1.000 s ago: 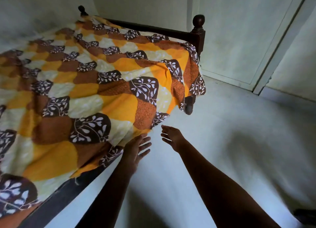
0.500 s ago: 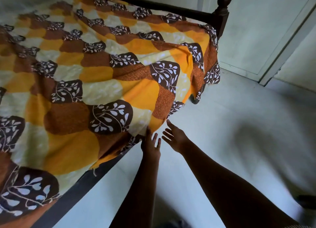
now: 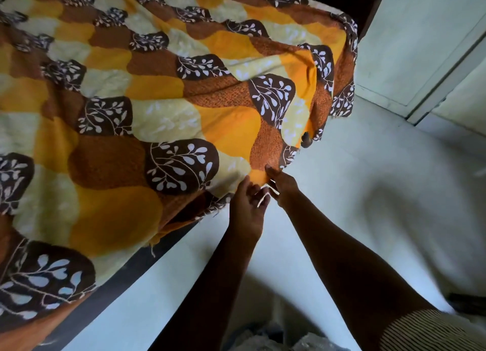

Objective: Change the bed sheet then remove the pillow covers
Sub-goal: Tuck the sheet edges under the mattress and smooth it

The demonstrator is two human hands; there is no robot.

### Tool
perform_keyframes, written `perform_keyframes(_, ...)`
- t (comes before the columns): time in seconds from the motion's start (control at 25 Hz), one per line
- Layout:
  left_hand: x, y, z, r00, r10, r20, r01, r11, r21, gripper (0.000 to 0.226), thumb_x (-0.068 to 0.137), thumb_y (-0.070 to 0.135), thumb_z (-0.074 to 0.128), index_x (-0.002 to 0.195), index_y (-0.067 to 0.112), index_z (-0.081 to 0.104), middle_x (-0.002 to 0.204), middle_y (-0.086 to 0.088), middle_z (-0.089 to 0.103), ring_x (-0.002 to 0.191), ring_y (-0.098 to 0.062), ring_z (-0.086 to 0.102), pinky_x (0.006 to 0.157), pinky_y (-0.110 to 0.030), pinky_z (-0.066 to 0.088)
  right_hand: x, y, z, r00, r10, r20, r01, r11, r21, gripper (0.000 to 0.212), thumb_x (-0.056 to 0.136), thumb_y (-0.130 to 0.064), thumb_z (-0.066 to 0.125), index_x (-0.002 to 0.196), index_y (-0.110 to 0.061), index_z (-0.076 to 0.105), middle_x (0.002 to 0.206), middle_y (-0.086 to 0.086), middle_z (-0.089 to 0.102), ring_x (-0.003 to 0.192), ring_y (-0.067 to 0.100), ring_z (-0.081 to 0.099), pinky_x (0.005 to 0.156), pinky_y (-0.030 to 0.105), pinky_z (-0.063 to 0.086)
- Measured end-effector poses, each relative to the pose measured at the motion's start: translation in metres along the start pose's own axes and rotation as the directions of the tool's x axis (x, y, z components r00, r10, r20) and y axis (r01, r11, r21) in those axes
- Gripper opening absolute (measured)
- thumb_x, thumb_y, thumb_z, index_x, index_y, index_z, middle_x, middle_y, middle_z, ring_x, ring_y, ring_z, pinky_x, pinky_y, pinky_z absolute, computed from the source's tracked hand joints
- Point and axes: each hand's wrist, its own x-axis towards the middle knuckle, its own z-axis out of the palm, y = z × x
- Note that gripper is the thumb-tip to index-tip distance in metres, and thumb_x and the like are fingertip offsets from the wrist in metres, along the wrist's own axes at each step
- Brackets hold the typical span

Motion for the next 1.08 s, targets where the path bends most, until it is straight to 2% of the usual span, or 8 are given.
perform_keyframes(0.2, 0.009, 0.014, 0.016, 0.978, 0.207, 0.002, -0.191, 0.909, -0.371, 0.048, 0.097, 0.033, 0.03, 0.135, 0.005, 0.041, 0.135, -0.014, 0.049, 0.122, -0.032, 0.049, 0.095, -0.049, 0.04, -0.005, -0.015, -0.005, 1.0, -0.02, -0.009, 0.019, 0.993, -0.114, 0.017, 0.083, -0.018, 0.069, 0.079, -0.013, 0.053, 0.068, -0.001, 0.045, 0.057, 0.009, 0.038, 0.051, 0.02, 0.03)
perform_keyframes(0.32, 0.014, 0.011, 0.011, 0.963, 0.266, 0.043, -0.218, 0.862, -0.457, 0.057, 0.095, 0.038, 0.023, 0.141, 0.007, 0.035, 0.144, -0.015, 0.041, 0.132, -0.034, 0.039, 0.095, -0.052, 0.038, -0.005, -0.021, -0.01, 0.992, -0.007, 0.129, 0.003, 0.999, 0.032, 0.021, 0.087, -0.012, 0.062, 0.07, -0.012, 0.052, 0.062, 0.002, 0.047, 0.042, 0.006, 0.038, 0.038, 0.014, 0.027)
perform_keyframes(0.4, 0.019, 0.009, 0.009, 0.943, 0.317, 0.105, -0.225, 0.835, -0.502, 0.058, 0.093, 0.04, 0.02, 0.135, 0.006, 0.04, 0.144, -0.014, 0.041, 0.134, -0.034, 0.037, 0.088, -0.052, 0.041, -0.008, -0.022, -0.012, 0.964, -0.01, 0.267, -0.044, 0.98, 0.194, 0.013, 0.092, -0.012, 0.055, 0.08, -0.007, 0.058, 0.067, 0.005, 0.059, 0.043, 0.006, 0.051, 0.041, 0.013, 0.037)
perform_keyframes(0.52, 0.023, 0.006, 0.006, 0.902, 0.391, 0.185, -0.253, 0.824, -0.507, 0.054, 0.09, 0.043, 0.019, 0.117, 0.008, 0.05, 0.125, -0.012, 0.056, 0.13, -0.034, 0.042, 0.085, -0.053, 0.044, -0.012, -0.024, -0.015, 0.9, -0.037, 0.434, -0.134, 0.925, 0.356, 0.013, 0.094, -0.018, 0.047, 0.094, -0.013, 0.059, 0.091, 0.006, 0.067, 0.074, 0.01, 0.065, 0.066, 0.023, 0.051)
perform_keyframes(0.68, 0.021, 0.012, 0.001, 0.851, 0.434, 0.297, -0.263, 0.84, -0.474, 0.052, 0.075, 0.041, 0.044, 0.115, 0.01, 0.056, 0.112, -0.011, 0.066, 0.105, -0.032, 0.063, 0.083, -0.057, 0.051, -0.017, -0.03, -0.006, 0.834, -0.111, 0.54, -0.177, 0.874, 0.452, 0.025, 0.089, -0.016, 0.036, 0.1, -0.012, 0.058, 0.111, 0.008, 0.065, 0.106, 0.017, 0.059, 0.09, 0.033, 0.048)
perform_keyframes(0.8, 0.017, 0.016, -0.001, 0.863, 0.397, 0.314, -0.239, 0.866, -0.439, 0.06, 0.068, 0.032, 0.067, 0.121, 0.006, 0.053, 0.116, -0.014, 0.065, 0.11, -0.033, 0.061, 0.086, -0.055, 0.05, -0.017, -0.036, 0.011, 0.798, -0.125, 0.59, -0.221, 0.849, 0.479, 0.033, 0.075, -0.017, 0.04, 0.102, -0.009, 0.057, 0.112, 0.008, 0.062, 0.107, 0.018, 0.057, 0.084, 0.032, 0.047)
perform_keyframes(0.96, 0.01, 0.02, 0.005, 0.956, 0.25, 0.152, -0.171, 0.899, -0.402, 0.052, 0.093, 0.03, 0.029, 0.137, 0.006, 0.04, 0.139, -0.013, 0.047, 0.126, -0.027, 0.048, 0.094, -0.046, 0.046, -0.023, -0.048, 0.04, 0.781, -0.135, 0.61, -0.21, 0.863, 0.46, 0.029, 0.08, -0.025, 0.032, 0.081, -0.014, 0.058, 0.088, 0.001, 0.064, 0.089, 0.015, 0.055, 0.079, 0.026, 0.042)
perform_keyframes(1.08, -0.013, 0.009, 0.019, 0.967, 0.253, 0.019, -0.242, 0.944, -0.225, 0.041, 0.097, 0.027, 0.031, 0.128, 0.008, 0.049, 0.13, -0.013, 0.055, 0.119, -0.027, 0.053, 0.092, -0.045, 0.047, -0.025, -0.053, 0.045, 0.819, -0.12, 0.561, -0.211, 0.847, 0.488, 0.039, 0.093, -0.032, 0.027, 0.072, -0.015, 0.055, 0.073, 0.002, 0.065, 0.081, 0.015, 0.056, 0.073, 0.027, 0.045)
